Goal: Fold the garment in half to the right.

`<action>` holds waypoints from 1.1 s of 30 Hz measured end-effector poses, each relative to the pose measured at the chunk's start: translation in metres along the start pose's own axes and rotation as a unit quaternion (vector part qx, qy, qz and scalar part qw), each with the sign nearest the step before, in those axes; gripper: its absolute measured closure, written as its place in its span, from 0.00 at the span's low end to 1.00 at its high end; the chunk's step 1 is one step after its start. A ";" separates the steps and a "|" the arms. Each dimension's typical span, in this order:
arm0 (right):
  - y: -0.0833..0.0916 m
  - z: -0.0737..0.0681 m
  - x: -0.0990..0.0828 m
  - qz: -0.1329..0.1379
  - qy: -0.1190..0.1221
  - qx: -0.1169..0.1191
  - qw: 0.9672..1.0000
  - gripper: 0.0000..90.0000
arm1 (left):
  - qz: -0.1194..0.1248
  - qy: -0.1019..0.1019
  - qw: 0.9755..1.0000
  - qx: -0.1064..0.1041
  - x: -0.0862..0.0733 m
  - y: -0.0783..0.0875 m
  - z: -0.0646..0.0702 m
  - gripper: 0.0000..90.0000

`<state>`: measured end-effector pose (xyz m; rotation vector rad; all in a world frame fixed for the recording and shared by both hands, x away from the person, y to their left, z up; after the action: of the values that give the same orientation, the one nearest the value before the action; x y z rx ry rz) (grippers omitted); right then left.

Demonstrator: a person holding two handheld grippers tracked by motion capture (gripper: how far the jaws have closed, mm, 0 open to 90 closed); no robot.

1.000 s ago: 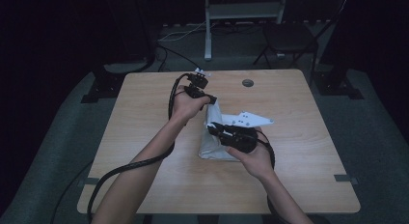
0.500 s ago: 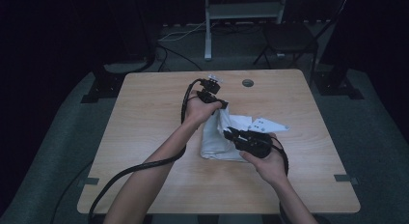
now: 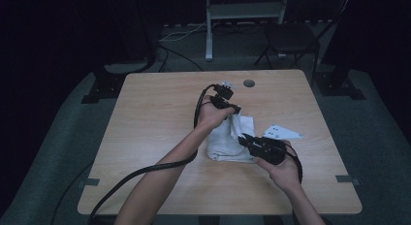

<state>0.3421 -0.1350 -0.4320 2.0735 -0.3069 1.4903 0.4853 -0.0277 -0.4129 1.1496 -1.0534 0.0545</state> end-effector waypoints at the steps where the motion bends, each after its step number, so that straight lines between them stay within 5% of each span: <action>1: 0.001 0.001 -0.001 -0.001 -0.002 -0.002 1.000 0.87 | 0.001 -0.002 1.000 0.000 0.000 -0.001 0.002 0.93; 7: 0.007 0.005 -0.009 -0.011 -0.004 -0.012 1.000 0.87 | -0.004 -0.011 1.000 -0.002 0.001 -0.012 0.014 0.93; 24: 0.005 0.009 -0.020 -0.030 -0.012 -0.024 0.999 0.86 | -0.014 -0.001 1.000 0.015 -0.004 -0.022 0.015 0.88; 33: 0.012 0.013 -0.021 -0.035 -0.015 -0.030 0.999 0.79 | 0.006 0.027 0.999 0.020 0.003 -0.020 0.015 0.44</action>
<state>0.3392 -0.1550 -0.4510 2.0410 -0.2830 1.3926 0.4875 -0.0495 -0.4249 1.1712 -1.0157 0.1166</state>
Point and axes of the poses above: each handheld gripper's, and its own axes: y roughly backward along the jaws, x roughly out of its top, z roughly to its right, the point moved 5 cm from there along -y, roughly forward along the jaws, and after that the axes turned 12 degrees about x, right-handed, at the moved point
